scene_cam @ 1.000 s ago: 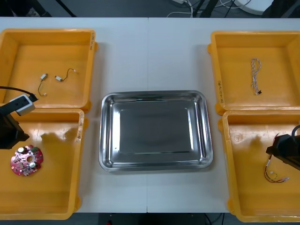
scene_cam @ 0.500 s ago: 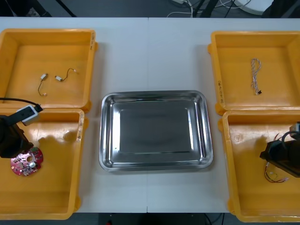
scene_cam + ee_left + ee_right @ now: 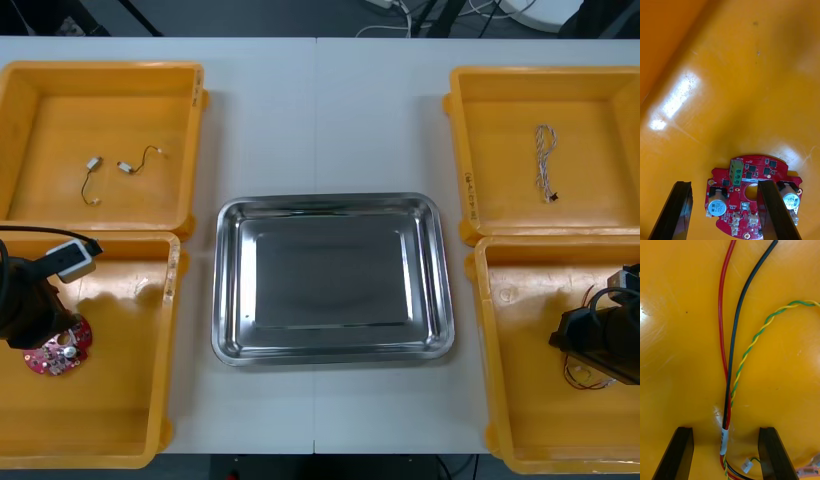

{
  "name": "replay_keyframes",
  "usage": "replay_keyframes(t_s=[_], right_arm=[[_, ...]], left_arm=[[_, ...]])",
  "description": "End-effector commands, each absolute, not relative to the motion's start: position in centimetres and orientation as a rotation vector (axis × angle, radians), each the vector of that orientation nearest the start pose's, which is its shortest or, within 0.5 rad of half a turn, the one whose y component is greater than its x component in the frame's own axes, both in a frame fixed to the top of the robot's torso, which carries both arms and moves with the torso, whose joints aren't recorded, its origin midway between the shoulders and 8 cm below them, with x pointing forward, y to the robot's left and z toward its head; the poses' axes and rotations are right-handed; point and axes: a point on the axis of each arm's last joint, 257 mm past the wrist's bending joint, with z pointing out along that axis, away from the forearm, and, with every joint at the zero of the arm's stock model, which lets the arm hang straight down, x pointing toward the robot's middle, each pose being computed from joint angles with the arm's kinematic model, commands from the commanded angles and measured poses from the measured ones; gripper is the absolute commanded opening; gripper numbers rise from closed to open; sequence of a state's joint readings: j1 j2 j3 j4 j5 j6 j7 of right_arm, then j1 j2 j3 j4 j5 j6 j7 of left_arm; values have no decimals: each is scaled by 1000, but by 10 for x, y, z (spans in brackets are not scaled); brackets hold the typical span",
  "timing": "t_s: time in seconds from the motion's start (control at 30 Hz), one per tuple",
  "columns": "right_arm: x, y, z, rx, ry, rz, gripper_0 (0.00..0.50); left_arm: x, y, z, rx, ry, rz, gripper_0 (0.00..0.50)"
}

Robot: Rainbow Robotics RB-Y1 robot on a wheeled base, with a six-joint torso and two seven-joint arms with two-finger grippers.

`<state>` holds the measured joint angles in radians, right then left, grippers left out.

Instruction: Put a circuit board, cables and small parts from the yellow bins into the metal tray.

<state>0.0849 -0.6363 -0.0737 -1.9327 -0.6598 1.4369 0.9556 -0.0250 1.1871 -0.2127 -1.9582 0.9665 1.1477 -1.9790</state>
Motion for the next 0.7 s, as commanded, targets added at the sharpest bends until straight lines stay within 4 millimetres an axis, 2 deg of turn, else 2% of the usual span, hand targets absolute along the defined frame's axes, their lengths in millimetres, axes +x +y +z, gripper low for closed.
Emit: replay_keyframes(t_s=[0.03,0.33,0.37,0.4,0.7], right_arm=[[354,-362,-351,595,2720,160,500],[354,-362,-351,597,2721,160,500],[354,-362,-351,597,2721,160,301],[354,-362,-351,597,2721,160,0],[354,-362,-351,597,2721,160,0]], left_arm=[[377,399,-283,1315,2434,311,500],[376,397,-294,1330,2426,311,500],[375,397,-295,1333,2427,311,500],[373,397,-299,1337,2428,311,500],[370,400,-307,1346,2435,318,500]])
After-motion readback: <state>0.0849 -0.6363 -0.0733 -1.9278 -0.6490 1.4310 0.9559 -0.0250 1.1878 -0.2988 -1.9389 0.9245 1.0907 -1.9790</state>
